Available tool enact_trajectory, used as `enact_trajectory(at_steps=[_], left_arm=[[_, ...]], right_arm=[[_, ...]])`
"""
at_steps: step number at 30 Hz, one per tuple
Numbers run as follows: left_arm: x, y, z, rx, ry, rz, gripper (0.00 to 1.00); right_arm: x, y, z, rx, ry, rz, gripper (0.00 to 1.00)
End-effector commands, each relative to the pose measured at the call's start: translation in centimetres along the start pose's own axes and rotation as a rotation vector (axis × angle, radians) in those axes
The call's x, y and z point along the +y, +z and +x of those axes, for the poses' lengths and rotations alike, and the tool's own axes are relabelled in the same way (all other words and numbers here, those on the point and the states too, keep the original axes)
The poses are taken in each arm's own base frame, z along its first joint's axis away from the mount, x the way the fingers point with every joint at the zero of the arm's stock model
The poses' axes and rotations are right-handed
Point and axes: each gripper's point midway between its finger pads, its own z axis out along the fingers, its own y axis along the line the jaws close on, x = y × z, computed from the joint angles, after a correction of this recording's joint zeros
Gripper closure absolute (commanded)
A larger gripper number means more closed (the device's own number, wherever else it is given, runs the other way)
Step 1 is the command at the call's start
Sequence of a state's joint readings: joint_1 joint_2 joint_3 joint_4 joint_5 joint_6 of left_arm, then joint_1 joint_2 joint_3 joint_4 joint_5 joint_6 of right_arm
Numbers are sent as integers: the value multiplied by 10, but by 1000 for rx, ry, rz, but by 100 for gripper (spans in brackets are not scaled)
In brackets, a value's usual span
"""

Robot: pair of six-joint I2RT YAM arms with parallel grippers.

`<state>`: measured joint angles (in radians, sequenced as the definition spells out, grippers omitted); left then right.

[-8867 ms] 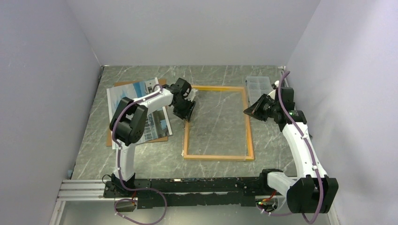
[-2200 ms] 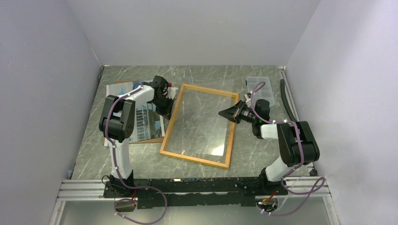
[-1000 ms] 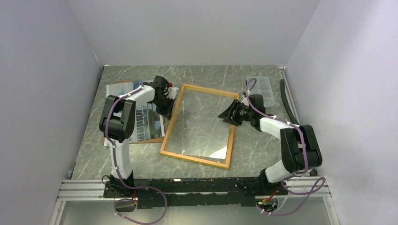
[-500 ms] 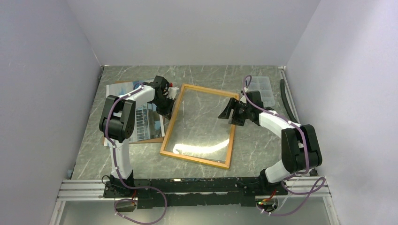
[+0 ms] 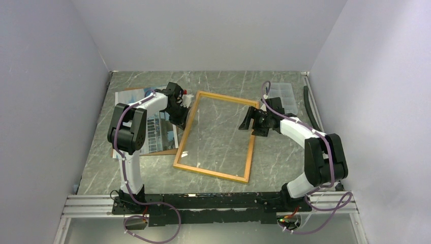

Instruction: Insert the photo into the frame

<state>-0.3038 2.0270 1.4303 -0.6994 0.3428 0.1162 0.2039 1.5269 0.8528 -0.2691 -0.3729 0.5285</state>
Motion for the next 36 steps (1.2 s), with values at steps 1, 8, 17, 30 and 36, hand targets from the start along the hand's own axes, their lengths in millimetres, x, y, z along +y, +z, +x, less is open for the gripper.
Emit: enact_trajectory(at_steps=[1, 8, 17, 30, 36], left_arm=[[-1, 3, 2, -3, 29, -6, 97], [-1, 2, 3, -3, 28, -6, 97], [-6, 2, 3, -6, 17, 13, 97], [-32, 12, 18, 27, 53, 44, 97], [-39, 4, 20, 20, 59, 58, 97]], right_arm=[[3, -2, -17, -38, -47, 21, 20], [2, -5, -24, -62, -43, 50, 20], [-4, -19, -34, -124, -30, 111, 22], [-45, -6, -30, -97, 1, 227, 24], [-42, 5, -35, -64, 9, 190, 30]])
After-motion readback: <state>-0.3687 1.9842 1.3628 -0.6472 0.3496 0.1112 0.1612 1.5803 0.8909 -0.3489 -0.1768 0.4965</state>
